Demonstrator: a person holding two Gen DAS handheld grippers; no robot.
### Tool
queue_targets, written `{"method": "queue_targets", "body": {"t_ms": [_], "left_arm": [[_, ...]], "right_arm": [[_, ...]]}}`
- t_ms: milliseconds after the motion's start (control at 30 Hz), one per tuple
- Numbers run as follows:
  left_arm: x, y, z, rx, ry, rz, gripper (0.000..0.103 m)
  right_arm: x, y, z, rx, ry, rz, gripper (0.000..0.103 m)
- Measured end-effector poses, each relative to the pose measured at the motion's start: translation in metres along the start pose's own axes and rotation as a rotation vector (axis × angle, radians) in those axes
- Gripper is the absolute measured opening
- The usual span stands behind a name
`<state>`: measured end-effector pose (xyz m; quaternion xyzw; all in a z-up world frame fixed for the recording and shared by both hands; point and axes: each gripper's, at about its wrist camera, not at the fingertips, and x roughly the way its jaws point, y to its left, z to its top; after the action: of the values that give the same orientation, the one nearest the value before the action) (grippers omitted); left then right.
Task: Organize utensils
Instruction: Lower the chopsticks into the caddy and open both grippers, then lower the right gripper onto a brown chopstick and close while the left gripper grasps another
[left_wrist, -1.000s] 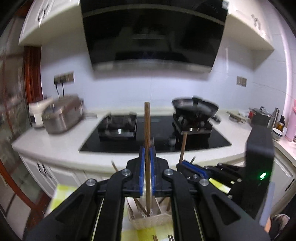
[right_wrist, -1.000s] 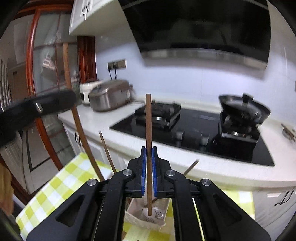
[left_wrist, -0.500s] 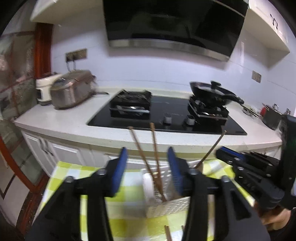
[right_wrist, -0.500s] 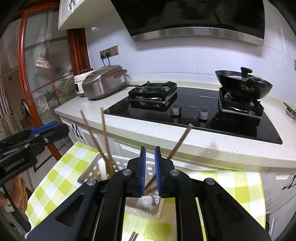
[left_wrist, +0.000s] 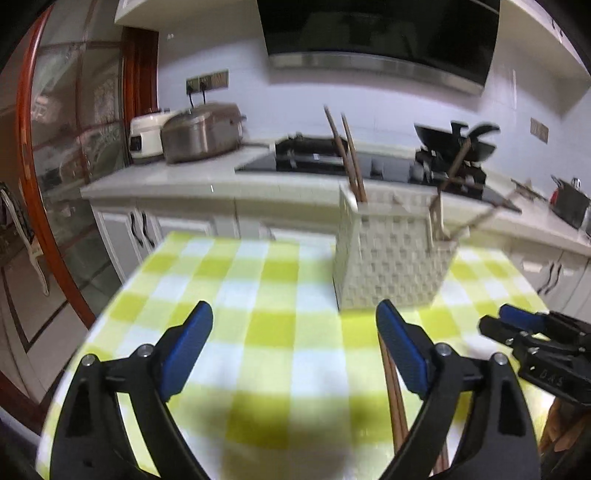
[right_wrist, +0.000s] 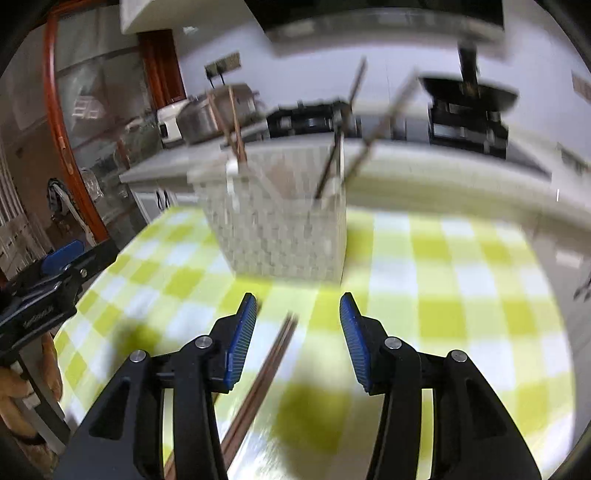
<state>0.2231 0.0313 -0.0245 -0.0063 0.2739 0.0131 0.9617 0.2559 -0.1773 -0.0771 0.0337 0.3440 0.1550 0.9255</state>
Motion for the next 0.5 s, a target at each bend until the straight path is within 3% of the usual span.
{"method": "queue_targets", "body": {"t_ms": [267, 500], "left_arm": [[0.008, -0.008, -0.038, 0.024, 0.043, 0.006, 0.087], [0.022, -0.008, -0.046, 0.025, 0.049, 0.010, 0.087]], "right_arm": [[0.016, 0.006, -0.031, 0.040, 0.067, -0.039, 0.046], [0.019, 0.003, -0.037, 0.093, 0.049, -0.068, 0.046]]}}
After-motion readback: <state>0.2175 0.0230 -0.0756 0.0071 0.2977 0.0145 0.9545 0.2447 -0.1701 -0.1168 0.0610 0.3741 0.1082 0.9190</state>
